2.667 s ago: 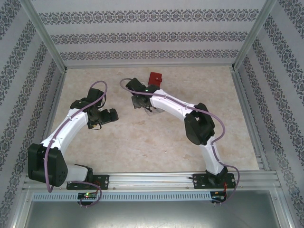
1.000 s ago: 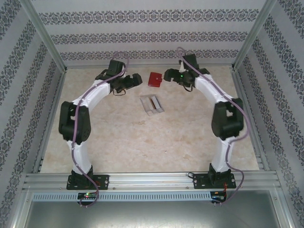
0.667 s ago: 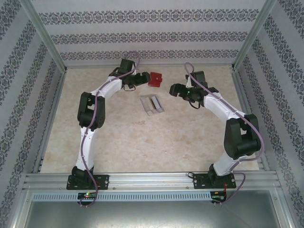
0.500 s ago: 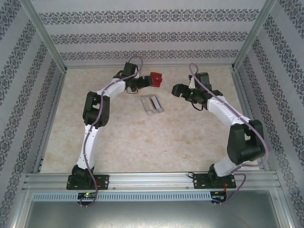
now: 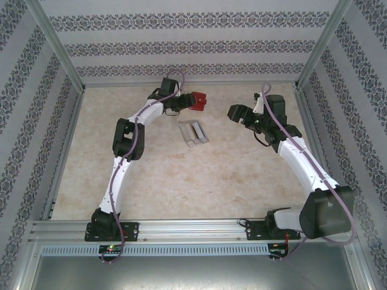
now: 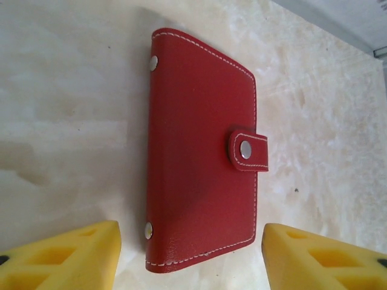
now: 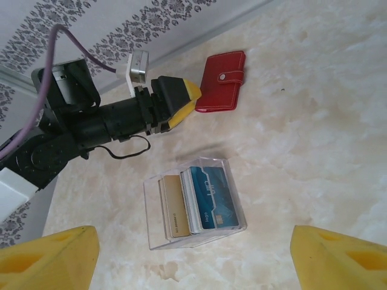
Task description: Put the credit cards into the card holder
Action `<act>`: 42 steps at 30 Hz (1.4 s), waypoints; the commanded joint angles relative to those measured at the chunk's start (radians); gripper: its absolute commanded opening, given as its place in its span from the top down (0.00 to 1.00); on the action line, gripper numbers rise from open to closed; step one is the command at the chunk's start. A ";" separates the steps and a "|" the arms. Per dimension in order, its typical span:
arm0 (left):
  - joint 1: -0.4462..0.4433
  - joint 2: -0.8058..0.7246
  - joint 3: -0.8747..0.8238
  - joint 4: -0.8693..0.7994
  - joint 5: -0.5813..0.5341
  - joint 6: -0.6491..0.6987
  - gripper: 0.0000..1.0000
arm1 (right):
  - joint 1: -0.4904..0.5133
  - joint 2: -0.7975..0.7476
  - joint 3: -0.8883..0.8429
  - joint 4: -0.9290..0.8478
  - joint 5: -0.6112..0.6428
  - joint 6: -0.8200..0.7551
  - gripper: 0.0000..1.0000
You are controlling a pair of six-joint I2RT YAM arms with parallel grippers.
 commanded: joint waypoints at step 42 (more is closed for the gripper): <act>-0.094 -0.144 -0.094 0.087 0.155 -0.175 1.00 | -0.055 -0.063 -0.075 -0.030 -0.022 0.055 0.24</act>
